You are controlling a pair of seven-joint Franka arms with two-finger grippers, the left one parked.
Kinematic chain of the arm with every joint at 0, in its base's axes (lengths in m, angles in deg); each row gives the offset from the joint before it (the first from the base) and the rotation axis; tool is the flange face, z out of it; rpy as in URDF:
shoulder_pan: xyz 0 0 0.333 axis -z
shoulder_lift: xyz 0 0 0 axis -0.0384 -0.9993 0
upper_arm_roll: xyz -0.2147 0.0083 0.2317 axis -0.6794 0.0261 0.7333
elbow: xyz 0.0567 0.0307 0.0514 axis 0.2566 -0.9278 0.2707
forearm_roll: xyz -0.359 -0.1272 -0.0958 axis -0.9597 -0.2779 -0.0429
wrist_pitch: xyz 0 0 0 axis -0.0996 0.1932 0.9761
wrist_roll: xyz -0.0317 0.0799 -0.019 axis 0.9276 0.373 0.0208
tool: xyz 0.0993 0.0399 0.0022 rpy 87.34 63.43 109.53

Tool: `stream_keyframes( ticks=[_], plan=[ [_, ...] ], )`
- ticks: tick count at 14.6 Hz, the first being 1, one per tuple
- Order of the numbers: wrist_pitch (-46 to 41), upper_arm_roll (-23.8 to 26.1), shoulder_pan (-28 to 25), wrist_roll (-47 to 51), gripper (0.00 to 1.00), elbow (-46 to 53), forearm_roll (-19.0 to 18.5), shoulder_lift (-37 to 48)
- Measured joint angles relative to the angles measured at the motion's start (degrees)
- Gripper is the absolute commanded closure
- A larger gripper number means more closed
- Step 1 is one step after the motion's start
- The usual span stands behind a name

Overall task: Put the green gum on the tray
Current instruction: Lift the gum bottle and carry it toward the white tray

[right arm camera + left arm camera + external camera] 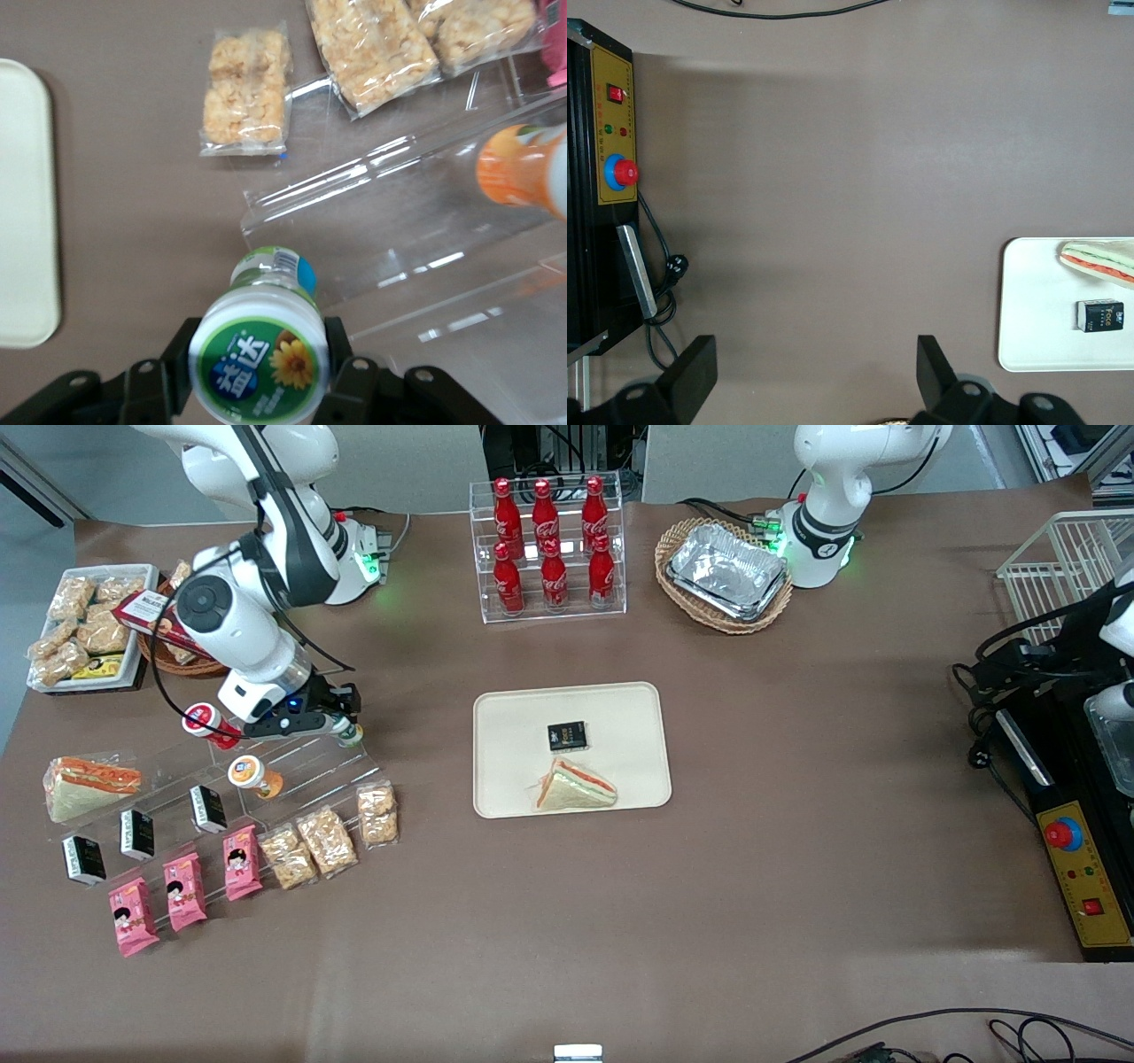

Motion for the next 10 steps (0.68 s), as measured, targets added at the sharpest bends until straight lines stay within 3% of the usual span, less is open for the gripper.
stream_keyframes(
  ticks=[6,10],
  plan=[
    [-35.54,0.08,-0.34,2.05,0.72,27.26,1.52,4.67],
    [-41.84,3.76,-7.61,17.32,0.72,39.11,4.32,1.99]
  ],
)
